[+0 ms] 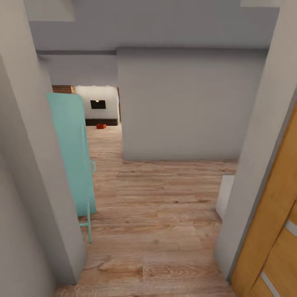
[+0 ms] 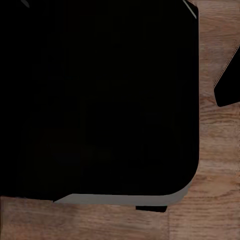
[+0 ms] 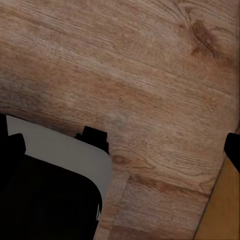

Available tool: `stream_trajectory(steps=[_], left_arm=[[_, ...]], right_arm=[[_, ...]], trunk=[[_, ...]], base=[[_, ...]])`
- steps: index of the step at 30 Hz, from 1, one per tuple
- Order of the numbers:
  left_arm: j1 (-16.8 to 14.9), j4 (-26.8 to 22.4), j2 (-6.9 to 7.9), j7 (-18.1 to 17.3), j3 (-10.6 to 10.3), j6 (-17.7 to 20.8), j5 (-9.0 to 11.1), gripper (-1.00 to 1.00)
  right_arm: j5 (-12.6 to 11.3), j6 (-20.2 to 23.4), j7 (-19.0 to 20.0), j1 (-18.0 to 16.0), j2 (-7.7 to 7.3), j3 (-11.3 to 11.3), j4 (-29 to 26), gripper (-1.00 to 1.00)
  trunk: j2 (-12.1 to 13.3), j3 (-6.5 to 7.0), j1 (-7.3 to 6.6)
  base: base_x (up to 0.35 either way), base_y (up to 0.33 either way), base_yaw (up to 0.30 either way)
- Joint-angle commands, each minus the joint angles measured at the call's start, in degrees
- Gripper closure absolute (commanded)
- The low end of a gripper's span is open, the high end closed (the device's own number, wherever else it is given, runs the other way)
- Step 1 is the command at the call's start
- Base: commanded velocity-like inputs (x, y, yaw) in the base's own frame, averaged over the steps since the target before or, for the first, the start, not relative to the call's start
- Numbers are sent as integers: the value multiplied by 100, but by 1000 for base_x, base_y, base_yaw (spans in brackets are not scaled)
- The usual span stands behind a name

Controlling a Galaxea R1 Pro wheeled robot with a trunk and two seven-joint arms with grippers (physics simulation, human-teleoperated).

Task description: Move the two storage containers from the living room to the garage. In the garage, place one container on the floor and stack the other container on top of it (either order is fine).

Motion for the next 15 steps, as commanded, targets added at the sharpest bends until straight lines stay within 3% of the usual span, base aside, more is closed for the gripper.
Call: stream_trajectory(steps=[1, 15], left_arm=[[-1, -1, -1, 3, 2, -13, 48, -100], [-1, 1, -1, 8, 5, -30, 48, -100]], right_arm=[[-56, -35, 0, -6, 3, 50, 17, -100], [-45, -35, -3, -6, -4, 54, 19, -100]], trunk=[[-3, -5, 3], [-3, -5, 3]], base=[[323, 0, 0], [323, 0, 0]])
